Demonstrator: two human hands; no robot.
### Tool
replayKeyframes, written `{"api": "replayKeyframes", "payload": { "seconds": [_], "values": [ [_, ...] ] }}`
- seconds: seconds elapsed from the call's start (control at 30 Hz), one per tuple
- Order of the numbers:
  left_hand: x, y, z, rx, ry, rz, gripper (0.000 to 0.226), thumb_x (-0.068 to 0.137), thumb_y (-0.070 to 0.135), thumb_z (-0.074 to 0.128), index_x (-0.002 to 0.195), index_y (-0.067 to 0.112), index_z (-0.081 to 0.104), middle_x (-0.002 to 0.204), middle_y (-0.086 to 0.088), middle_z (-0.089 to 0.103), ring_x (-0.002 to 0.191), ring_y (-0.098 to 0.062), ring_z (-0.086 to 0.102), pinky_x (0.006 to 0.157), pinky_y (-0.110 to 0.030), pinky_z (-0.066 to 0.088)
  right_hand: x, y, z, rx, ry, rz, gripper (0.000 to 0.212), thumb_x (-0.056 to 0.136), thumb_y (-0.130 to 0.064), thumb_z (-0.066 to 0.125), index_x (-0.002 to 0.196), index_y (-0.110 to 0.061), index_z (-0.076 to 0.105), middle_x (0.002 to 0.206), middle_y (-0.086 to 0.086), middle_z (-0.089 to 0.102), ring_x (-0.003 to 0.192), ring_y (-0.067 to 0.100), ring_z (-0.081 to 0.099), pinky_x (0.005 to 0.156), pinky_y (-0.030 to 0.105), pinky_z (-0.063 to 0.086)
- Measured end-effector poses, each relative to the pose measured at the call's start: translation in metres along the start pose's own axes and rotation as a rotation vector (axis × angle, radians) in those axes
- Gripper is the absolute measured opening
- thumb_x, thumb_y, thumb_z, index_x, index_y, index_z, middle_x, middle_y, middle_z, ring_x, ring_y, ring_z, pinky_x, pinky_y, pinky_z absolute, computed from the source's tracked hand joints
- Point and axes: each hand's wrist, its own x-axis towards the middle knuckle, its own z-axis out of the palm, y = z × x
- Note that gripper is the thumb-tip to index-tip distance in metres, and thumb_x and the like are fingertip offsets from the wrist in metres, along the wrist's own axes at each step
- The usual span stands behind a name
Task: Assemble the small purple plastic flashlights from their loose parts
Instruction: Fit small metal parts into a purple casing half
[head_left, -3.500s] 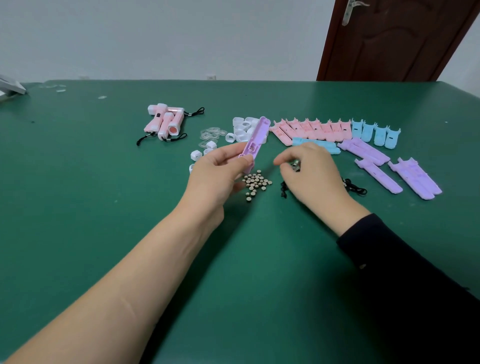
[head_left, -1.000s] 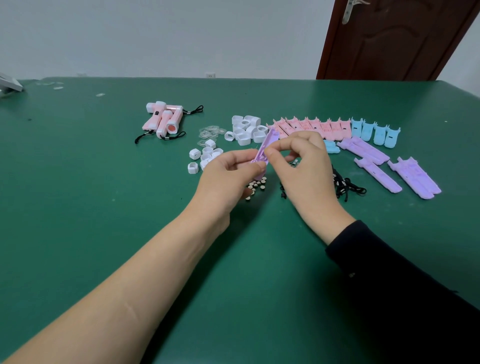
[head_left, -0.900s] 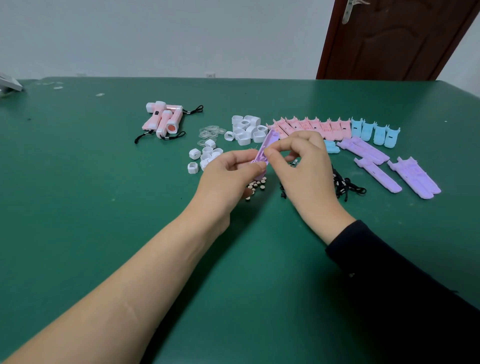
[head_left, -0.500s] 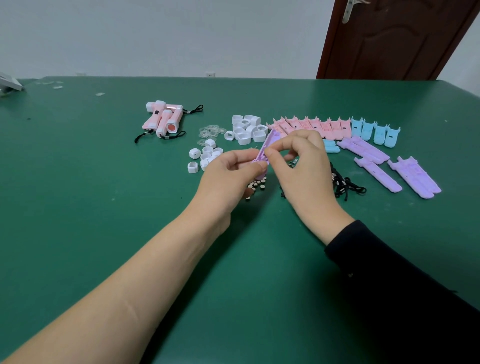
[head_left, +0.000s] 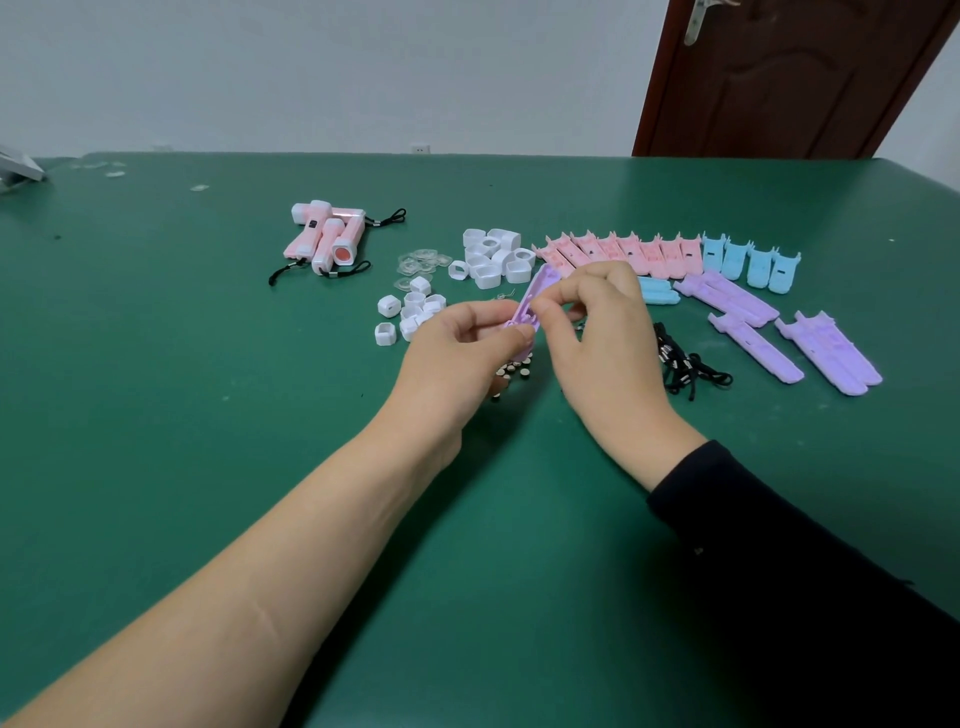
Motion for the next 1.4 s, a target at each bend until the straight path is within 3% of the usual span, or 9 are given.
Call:
{"api": "replayKeyframes", "payload": {
  "seconds": [0.57,0.73,1.0,1.2,1.4],
  "values": [
    [-0.0008,0.0012,-0.0001,0.025,0.024,0.004,0.022,0.089,0.016,0.069,0.111,0.015,0.069,0.096,0.001,0.074,0.078,-0.001,0.066,0.061,-0.015,0.046,-0.0017,-0.0044,0.0009,-0.078,0.003,-0.021,0.008,0.093,-0.021,0.057,0.090,-0.015,0.061,0.106,-0.003,0.044,0.089,0.021,0.057,0.079,0.042,0.049],
    [-0.0020,0.0027,-0.0008,0.078,0.060,0.075,0.015,0.089,0.012,0.068,0.104,0.012,0.071,0.079,0.007,0.072,0.066,0.004,0.063,0.051,-0.008,0.043,-0.0033,-0.0063,0.0030,-0.076,-0.004,-0.037,0.008,0.093,-0.019,0.057,0.086,-0.017,0.059,0.105,-0.003,0.043,0.084,0.022,0.058,0.076,0.042,0.050],
    [-0.0025,0.0027,-0.0004,0.132,0.075,0.126,0.015,0.089,0.008,0.067,0.103,0.008,0.072,0.072,0.008,0.070,0.061,0.008,0.061,0.052,-0.003,0.040,-0.0032,-0.0060,0.0051,-0.008,-0.048,0.034,0.008,0.094,-0.015,0.055,0.088,-0.014,0.062,0.106,-0.001,0.044,0.084,0.024,0.059,0.081,0.042,0.048],
    [-0.0023,0.0012,0.0009,0.146,0.079,0.133,0.015,0.089,0.007,0.067,0.103,0.008,0.072,0.073,0.007,0.071,0.061,0.007,0.062,0.052,-0.004,0.040,-0.0023,-0.0038,0.0044,0.076,-0.061,0.110,0.013,0.093,-0.015,0.058,0.083,-0.019,0.066,0.104,0.000,0.048,0.081,0.018,0.057,0.082,0.032,0.045],
    [-0.0038,0.0011,0.0030,0.150,0.096,0.161,0.013,0.089,0.007,0.067,0.101,0.008,0.072,0.074,0.006,0.070,0.059,0.007,0.060,0.053,-0.005,0.040,-0.0019,-0.0050,0.0040,0.164,-0.052,0.169,0.030,0.091,-0.017,0.060,0.066,-0.034,0.058,0.101,-0.001,0.052,0.068,-0.002,0.051,0.066,0.011,0.039]
  ]
}}
